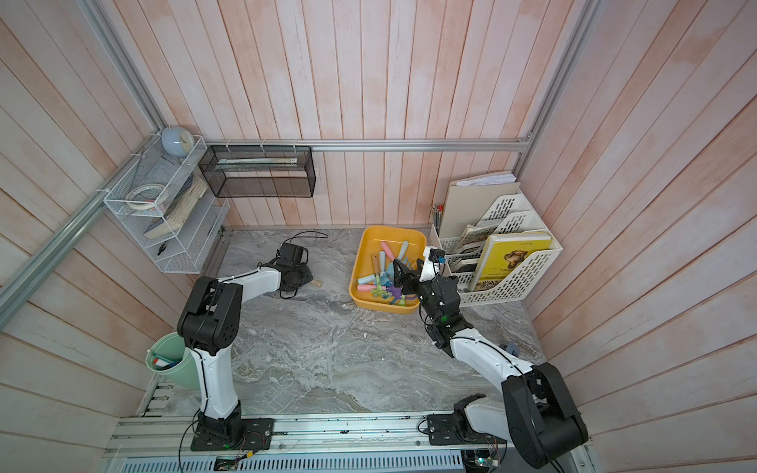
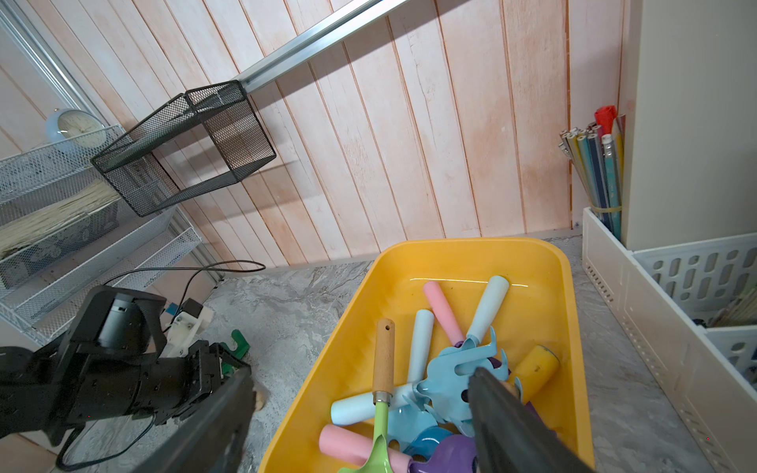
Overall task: Take the hand rake out of the storage box
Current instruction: Move the rake to the center of the board.
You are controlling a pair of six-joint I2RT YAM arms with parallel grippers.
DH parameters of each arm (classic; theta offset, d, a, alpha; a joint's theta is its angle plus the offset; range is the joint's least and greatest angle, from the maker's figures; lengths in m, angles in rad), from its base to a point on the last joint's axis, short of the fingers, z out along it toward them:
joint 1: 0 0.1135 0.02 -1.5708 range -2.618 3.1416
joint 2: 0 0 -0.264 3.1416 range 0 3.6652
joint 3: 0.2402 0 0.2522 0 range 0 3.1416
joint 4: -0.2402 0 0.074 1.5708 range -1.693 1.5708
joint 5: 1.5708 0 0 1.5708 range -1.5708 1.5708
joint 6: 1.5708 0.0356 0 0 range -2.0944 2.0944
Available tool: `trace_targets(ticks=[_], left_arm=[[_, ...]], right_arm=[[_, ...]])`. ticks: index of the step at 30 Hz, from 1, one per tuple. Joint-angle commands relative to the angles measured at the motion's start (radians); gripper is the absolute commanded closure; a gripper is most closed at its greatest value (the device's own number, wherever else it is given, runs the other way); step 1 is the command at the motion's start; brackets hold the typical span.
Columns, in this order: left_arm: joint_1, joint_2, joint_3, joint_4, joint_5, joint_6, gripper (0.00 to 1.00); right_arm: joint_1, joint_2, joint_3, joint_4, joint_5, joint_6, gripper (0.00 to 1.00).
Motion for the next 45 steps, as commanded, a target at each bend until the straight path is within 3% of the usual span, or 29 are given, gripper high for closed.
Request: trace_targets(ticks=[1,7,14,17,21,26,31,40,45], left_arm=[[0.031,0.053,0.038,-0.18,0.054,0.118,0.55],[0.132,0.042,0.052,-0.269,0.078,0.233,0.57],[0.211,0.084,0.126,-0.299,0.193,0.424,0.58],[0.221,0.138,0.202,-0.35,0.168,0.452,0.58],[0.224,0.146,0.195,-0.327,0.155,0.483,0.58],[0.244,0.147,0.207,-0.334,0.086,0.541,0.74],[0.248,0.147,0.207,-0.31,-0.052,0.629,0.79],[0.316,0.156,0.254,-0.243,0.047,0.808,0.79],[0.322,0.181,0.273,-0.216,0.01,0.847,0.76]], right_arm=[[-0.005,0.008,0.033,-0.015,0.005,-0.011,0.16],[-0.006,0.013,0.037,-0.02,0.007,-0.011,0.16],[-0.009,0.028,0.043,-0.022,0.007,-0.004,0.16],[-0.009,0.026,0.045,-0.028,0.013,-0.006,0.16],[-0.012,0.023,0.042,-0.028,0.026,-0.008,0.16],[-0.016,0.037,0.042,-0.021,0.026,-0.005,0.16],[-0.021,0.036,0.035,-0.018,0.036,-0.009,0.16],[-0.037,0.039,0.023,-0.011,0.041,-0.008,0.15],[-0.043,0.061,0.031,-0.012,0.037,-0.008,0.16]])
